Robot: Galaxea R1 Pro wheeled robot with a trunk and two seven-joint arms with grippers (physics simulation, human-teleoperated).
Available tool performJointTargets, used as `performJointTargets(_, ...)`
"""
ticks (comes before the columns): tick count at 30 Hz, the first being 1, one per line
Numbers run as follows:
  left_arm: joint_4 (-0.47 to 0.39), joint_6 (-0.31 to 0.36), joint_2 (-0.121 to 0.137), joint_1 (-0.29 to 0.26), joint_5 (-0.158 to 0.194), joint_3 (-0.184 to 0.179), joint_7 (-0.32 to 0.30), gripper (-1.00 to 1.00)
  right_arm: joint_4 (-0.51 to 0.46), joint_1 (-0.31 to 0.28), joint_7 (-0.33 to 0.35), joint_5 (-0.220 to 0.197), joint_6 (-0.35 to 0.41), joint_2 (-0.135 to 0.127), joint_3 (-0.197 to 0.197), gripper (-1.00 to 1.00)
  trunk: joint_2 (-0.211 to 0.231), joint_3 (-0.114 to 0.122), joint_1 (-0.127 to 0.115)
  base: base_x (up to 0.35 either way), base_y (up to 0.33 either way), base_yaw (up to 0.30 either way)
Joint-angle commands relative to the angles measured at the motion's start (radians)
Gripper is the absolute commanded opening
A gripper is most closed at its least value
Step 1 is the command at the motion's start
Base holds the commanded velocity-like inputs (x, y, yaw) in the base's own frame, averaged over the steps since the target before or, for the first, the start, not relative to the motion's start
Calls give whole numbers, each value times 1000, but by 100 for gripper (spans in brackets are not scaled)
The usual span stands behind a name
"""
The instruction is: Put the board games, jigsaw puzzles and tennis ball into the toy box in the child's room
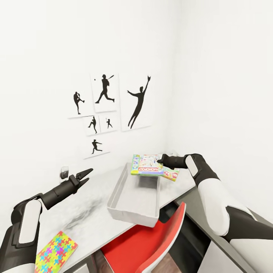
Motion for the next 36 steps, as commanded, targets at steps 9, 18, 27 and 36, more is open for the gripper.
performJointTargets(9, 1, 4, 6, 2, -3, 2, -10, 100, -1, 1, -2, -4, 5, 0, -8, -100, -1, 0, 0, 134, -8, 15)
performJointTargets(18, 1, 4, 7, 4, -3, 2, -8, 100, -4, 5, -3, -2, 3, -2, -7, -100, -1, 0, 0, 36, 0, -22)
performJointTargets(27, -1, 6, 11, 4, 0, 9, -10, 100, -2, -4, -5, -5, 12, -3, -8, -100, -1, 0, 0, 4, 0, -4)
performJointTargets(36, -1, 7, 14, 4, 0, 15, -11, 100, 9, -36, -55, -8, 20, 10, -13, -100, -1, 0, 0, 0, 0, 0)
